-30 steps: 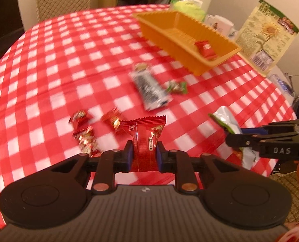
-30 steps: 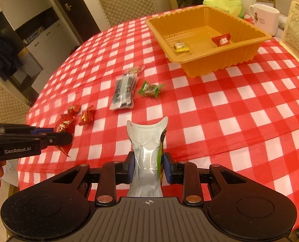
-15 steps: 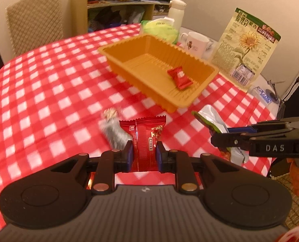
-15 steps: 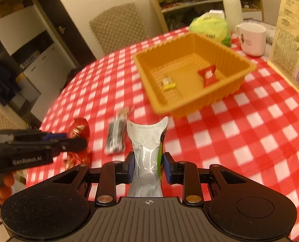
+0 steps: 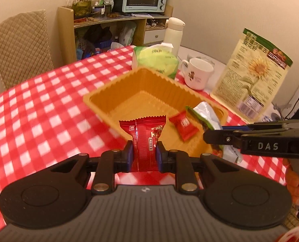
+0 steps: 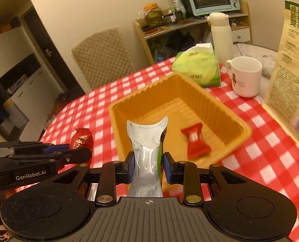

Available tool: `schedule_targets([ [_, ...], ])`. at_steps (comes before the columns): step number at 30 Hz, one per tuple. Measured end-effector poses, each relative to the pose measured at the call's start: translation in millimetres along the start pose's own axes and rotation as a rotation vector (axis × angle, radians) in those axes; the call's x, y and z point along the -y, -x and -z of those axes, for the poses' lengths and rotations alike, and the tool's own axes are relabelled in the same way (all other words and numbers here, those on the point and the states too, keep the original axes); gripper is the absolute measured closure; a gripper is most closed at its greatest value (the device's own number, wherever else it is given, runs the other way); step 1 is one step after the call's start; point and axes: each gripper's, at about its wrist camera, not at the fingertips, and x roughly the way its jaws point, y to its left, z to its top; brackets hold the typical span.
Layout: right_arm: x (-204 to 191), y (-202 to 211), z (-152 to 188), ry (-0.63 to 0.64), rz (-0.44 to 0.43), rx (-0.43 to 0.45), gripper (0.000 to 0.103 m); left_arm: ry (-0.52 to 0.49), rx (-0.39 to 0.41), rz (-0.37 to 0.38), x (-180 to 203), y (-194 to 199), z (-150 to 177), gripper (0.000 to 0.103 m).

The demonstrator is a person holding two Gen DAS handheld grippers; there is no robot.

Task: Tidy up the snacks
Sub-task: 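Carry the pouch and red packet over the orange tray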

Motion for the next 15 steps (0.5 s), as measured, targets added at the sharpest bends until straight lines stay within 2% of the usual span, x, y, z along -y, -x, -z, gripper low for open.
schedule_targets([
  [7,17,-42,-31,-0.057,0.017,-0.013,0.073,-0.017,-0.011,0.001,-10,-43,-42,0.083],
  [15,36,-77,-46,-0.141,0.058,-0.04,0.073,-0.052,-0.068,-0.001,-14,-92,-66,0.083],
])
